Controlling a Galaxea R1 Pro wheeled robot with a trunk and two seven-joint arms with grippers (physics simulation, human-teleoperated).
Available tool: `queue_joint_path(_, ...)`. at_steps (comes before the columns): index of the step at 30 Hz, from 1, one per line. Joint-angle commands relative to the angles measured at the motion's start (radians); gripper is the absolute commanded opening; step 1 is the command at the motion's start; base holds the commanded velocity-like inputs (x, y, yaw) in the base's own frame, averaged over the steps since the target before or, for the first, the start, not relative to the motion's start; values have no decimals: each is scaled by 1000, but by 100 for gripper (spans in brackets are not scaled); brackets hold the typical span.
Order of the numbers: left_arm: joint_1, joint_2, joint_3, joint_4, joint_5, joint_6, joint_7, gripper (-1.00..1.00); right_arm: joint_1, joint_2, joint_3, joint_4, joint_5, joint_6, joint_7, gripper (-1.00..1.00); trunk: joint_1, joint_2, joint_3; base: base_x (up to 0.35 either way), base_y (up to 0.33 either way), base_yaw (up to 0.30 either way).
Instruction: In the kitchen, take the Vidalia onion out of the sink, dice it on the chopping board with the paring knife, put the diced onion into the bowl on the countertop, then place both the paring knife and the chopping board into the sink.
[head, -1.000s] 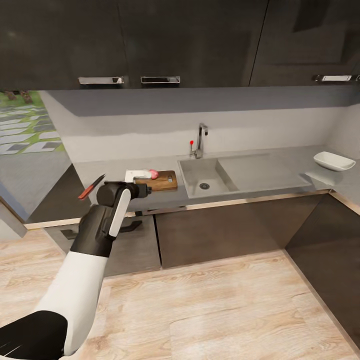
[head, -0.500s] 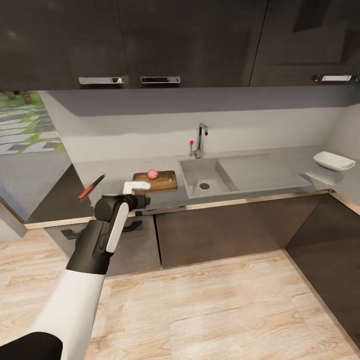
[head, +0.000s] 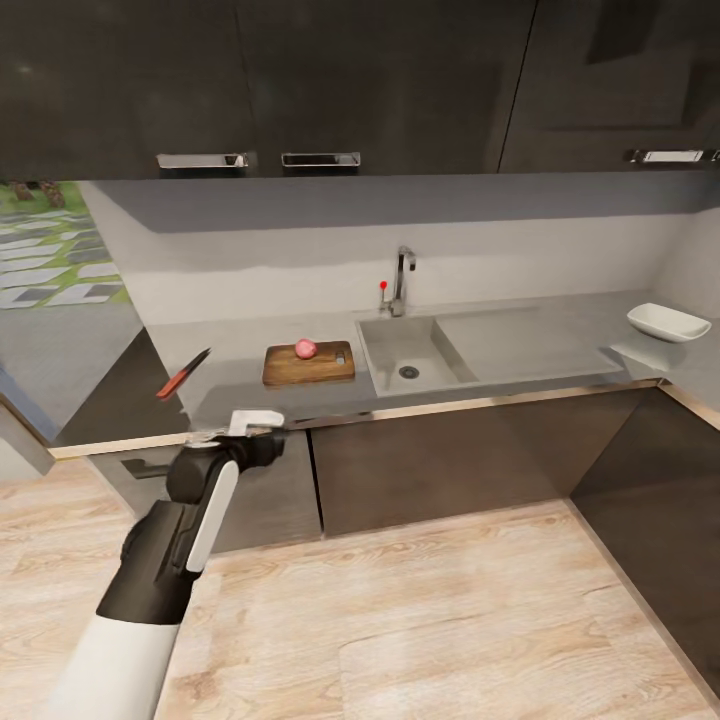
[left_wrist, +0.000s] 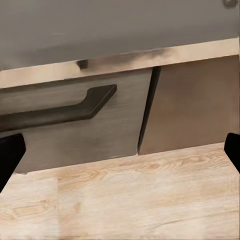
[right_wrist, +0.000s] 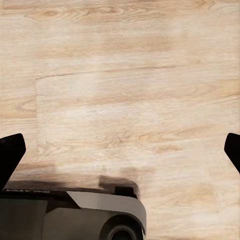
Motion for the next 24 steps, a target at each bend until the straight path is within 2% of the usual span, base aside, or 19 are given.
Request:
queue_joint_path(1, 9, 1, -1, -8, 11, 3, 10, 100, -1, 1, -8, 0, 10, -3, -1, 100, 1, -2, -2, 0, 0, 0)
queue_joint_path(3, 59, 5, -2, -35, 11, -10, 10, 100, -1, 1, -8, 0, 10, -3, -1, 100, 1, -2, -2, 0, 0, 0)
queue_joint_path(4, 66, 6, -3, -37, 11, -18, 10, 100, -1, 1, -8, 0, 10, -3, -2, 100, 1, -2, -2, 0, 0, 0)
queue_joint_path(6, 96, 7, -4, -42, 11, -62, 10, 100, -1, 1, -8, 0, 10, -3, -1, 100, 1, -2, -2, 0, 0, 0)
queue_joint_path(8, 157, 22, -28, -45, 11, -123, 10, 100, -1, 1, -8, 0, 11, -3, -2, 100, 1, -2, -2, 0, 0, 0)
queue_joint_path(11, 195, 61, -77, -46, 11, -165, 11, 100, -1, 1, -8, 0, 11, -3, -2, 100, 1, -2, -2, 0, 0, 0)
queue_joint_path(13, 218, 109, -126, -47, 11, -222, 14, 100, -1, 1, -8, 0, 10, -3, -1, 100, 1, -2, -2, 0, 0, 0)
queue_joint_path(14, 223, 122, -137, -47, 12, -237, 14, 100, -1, 1, -8, 0, 10, -3, -2, 100, 1, -2, -2, 0, 0, 0)
queue_joint_path(15, 232, 146, -156, -47, 14, -262, 15, 100, -1, 1, -8, 0, 10, -3, -2, 100, 1, -2, -2, 0, 0, 0)
queue_joint_path(16, 237, 157, -164, -47, 16, -271, 15, 100, -1, 1, -8, 0, 10, -3, -2, 100, 1, -2, -2, 0, 0, 0)
queue_joint_path(17, 248, 181, -181, -47, 33, -290, 15, 100, -1, 1, -8, 0, 10, -3, -1, 100, 1, -2, -2, 0, 0, 0)
queue_joint_path(18, 256, 193, -187, -45, 55, -298, 16, 100, -1, 1, -8, 0, 10, -3, -2, 100, 1, -2, -2, 0, 0, 0)
queue_joint_path(22, 280, 218, -195, -34, 130, -312, 24, 100, -1, 0, -8, 0, 10, -3, -2, 100, 1, -2, -2, 0, 0, 0)
queue_joint_path(23, 291, 235, -198, -5, 192, -336, 39, 100, -1, 0, -8, 0, 11, -3, -2, 100, 1, -2, -2, 0, 0, 0)
queue_joint_path(24, 293, 239, -198, 7, 208, -346, 43, 100, -1, 0, -8, 0, 11, -3, -2, 100, 1, -2, -2, 0, 0, 0)
